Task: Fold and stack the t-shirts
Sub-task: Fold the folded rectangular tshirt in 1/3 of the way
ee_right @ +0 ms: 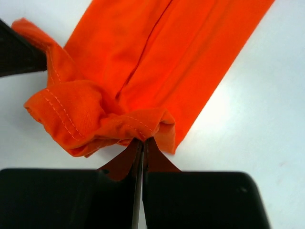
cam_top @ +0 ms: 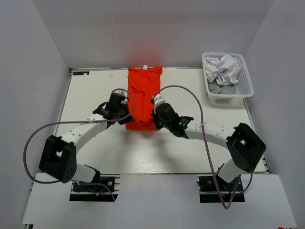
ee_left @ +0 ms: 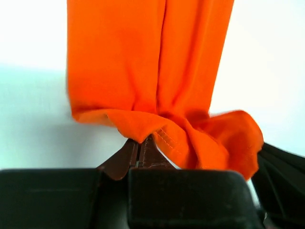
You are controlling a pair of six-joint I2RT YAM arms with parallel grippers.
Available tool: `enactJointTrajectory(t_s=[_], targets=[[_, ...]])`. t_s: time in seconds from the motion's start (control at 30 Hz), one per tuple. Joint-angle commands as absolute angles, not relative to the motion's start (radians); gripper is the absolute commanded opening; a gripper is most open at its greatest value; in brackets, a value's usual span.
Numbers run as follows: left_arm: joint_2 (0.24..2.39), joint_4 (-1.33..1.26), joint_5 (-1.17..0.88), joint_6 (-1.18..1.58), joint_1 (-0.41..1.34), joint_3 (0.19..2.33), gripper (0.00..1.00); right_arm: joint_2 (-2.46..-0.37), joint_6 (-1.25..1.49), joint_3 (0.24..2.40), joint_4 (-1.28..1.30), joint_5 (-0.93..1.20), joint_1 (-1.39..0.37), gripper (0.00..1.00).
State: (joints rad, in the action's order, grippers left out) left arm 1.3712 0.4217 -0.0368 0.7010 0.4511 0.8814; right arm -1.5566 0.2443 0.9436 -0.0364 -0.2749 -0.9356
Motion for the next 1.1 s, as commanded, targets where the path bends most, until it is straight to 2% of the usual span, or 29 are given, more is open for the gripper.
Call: enactJointTrajectory(t_s=[0.0,0.27,0.93,0.97,1.0,1.03,1.07], targets=[[1.448,0.4,0.092,0.687,0.437,1.041,0.0,-1.608,0.198,1.04,-0.11,-0.348,-0.882,0.0],[1.716,0.439,0.104,0.637,0.384,1.346,0.0,-1.788,0.137,1.32,-0.063,-0.289,-0.767,0.0],[2.005,0.376,-0.023,0.535,0.316,1.575,0.0,-2.143,0.153,1.65,0.047,-0.127,-0.637,0.0],[2.026,0.376,-0.023,0.535,0.316,1.586,0.01,-2.157,0.152,1.672,0.054,-0.123,-0.634,0.0],[2.035,0.376,-0.023,0.535,0.305,1.597,0.1,-2.164,0.152,1.687,0.06,-0.123,-0.629,0.02],[2.036,0.376,-0.011,0.535,0.305,1.618,0.28,-2.177,0.155,1.701,0.058,-0.126,-0.624,0.09],[2.06,0.367,-0.011,0.526,0.296,1.635,0.33,-2.183,0.152,1.71,0.057,-0.129,-0.62,0.18]])
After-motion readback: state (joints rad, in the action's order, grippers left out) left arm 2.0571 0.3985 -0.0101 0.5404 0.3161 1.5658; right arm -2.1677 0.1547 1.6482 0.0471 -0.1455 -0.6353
